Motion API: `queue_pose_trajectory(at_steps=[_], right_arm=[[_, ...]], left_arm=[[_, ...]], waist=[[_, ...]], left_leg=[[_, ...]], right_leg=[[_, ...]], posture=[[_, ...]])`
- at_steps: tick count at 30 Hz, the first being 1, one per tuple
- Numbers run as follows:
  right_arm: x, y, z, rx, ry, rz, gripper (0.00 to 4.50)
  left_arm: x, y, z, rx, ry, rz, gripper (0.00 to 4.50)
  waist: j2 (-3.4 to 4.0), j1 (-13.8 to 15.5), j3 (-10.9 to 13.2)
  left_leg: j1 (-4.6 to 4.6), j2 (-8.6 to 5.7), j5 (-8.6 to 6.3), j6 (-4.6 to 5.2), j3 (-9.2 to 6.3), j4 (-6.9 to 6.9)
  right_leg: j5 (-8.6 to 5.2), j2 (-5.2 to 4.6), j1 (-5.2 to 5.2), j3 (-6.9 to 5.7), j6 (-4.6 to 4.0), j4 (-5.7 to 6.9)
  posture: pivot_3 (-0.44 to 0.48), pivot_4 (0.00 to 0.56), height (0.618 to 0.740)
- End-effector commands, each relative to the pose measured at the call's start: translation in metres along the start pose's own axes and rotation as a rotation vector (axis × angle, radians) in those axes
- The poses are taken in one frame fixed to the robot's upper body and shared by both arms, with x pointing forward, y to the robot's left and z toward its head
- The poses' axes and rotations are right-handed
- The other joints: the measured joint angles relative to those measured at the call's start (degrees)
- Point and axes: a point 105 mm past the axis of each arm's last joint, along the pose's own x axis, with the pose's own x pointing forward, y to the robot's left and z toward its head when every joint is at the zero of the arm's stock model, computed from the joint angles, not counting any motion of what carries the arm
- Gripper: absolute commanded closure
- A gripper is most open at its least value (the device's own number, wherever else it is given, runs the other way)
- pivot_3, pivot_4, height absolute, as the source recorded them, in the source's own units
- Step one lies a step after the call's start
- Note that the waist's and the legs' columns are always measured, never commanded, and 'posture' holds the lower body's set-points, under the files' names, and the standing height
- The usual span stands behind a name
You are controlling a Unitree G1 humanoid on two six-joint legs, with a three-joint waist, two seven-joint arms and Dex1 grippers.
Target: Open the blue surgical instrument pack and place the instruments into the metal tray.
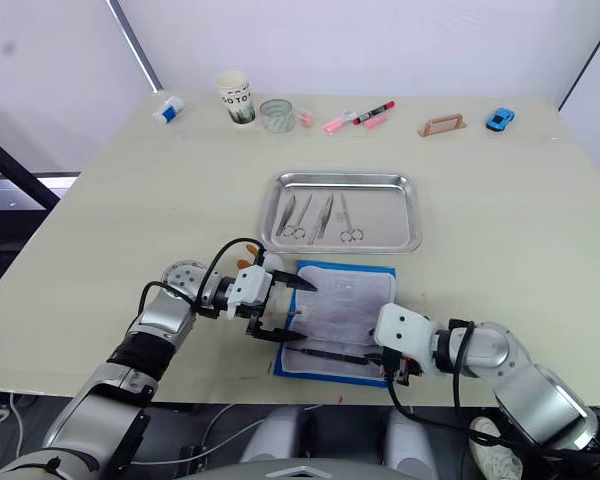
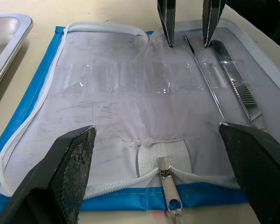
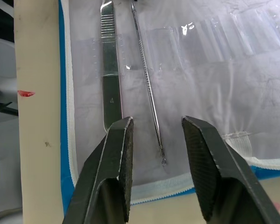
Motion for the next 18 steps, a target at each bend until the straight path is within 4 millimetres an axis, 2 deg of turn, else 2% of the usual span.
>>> queue_pose_trajectory(at_steps=[1, 2, 3, 5, 6, 7, 12, 18], right_arm=[[0.007, 0.006, -0.001, 0.010, -0.001, 0.023, 2.66], [0.008, 0.006, -0.001, 0.015, -0.002, 0.026, 2.66], [0.010, 0.007, -0.002, 0.014, 0.004, 0.031, 3.16], [0.011, 0.007, -0.006, 0.018, 0.019, 0.033, 3.70], [0.011, 0.008, -0.007, 0.025, 0.024, 0.038, 4.21], [0.011, 0.008, -0.009, 0.030, 0.031, 0.038, 4.48], [0.009, 0.008, -0.016, 0.034, 0.055, 0.045, 4.48], [-0.001, 0.002, -0.007, 0.030, 0.047, 0.042, 4.48]], left_arm=[[-0.001, -0.017, -0.031, -0.133, 0.090, -0.025, 0.00], [-0.001, -0.017, -0.031, -0.133, 0.090, -0.025, 0.00], [-0.001, -0.017, -0.031, -0.133, 0.090, -0.025, 0.00], [-0.001, -0.017, -0.031, -0.133, 0.089, -0.025, 0.00], [-0.001, -0.017, -0.031, -0.134, 0.088, -0.025, 0.00], [-0.001, -0.017, -0.031, -0.134, 0.087, -0.024, 0.00], [-0.001, -0.017, -0.031, -0.135, 0.088, -0.023, 0.00], [-0.001, -0.017, -0.031, -0.134, 0.088, -0.020, 0.00]], waist=[[-0.02, 0.0, 0.0], [-0.02, 0.0, 0.0], [-0.01, 0.0, -0.1], [-0.02, 0.0, -0.1], [-0.02, 0.0, -0.1], [-0.02, 0.0, -0.1], [-0.07, 0.0, -0.2], [-0.06, 0.0, -0.3]], left_leg=[[0.00, 0.00, 0.00, 0.00, -0.01, 0.00], [0.01, 0.00, 0.00, 0.00, 0.00, 0.00], [0.01, 0.01, 0.00, 0.00, 0.00, 0.00], [0.01, 0.01, 0.00, 0.00, 0.00, 0.00], [0.01, 0.01, 0.00, 0.00, 0.00, 0.00], [0.02, 0.01, 0.00, 0.00, -0.01, 0.00], [0.02, 0.01, 0.00, 0.00, 0.00, 0.00], [0.01, 0.01, 0.00, 0.00, 0.00, 0.00]], right_leg=[[0.00, 0.01, 0.00, 0.00, 0.00, 0.00], [0.00, 0.01, 0.00, 0.00, 0.00, 0.00], [0.00, 0.02, 0.00, 0.00, 0.00, 0.01], [0.00, 0.02, 0.01, 0.00, -0.01, 0.01], [0.00, 0.02, 0.01, 0.01, -0.01, 0.02], [0.00, 0.02, 0.01, 0.01, 0.00, 0.02], [0.00, 0.02, 0.01, 0.01, -0.01, 0.02], [0.01, 0.02, 0.02, 0.02, -0.01, 0.02]], posture=[[0.000, 0.150, 0.740], [0.000, 0.150, 0.740], [0.000, 0.150, 0.740], [0.000, 0.150, 0.740], [0.000, 0.150, 0.740], [0.000, 0.150, 0.740], [0.000, 0.150, 0.740], [0.000, 0.150, 0.740]])
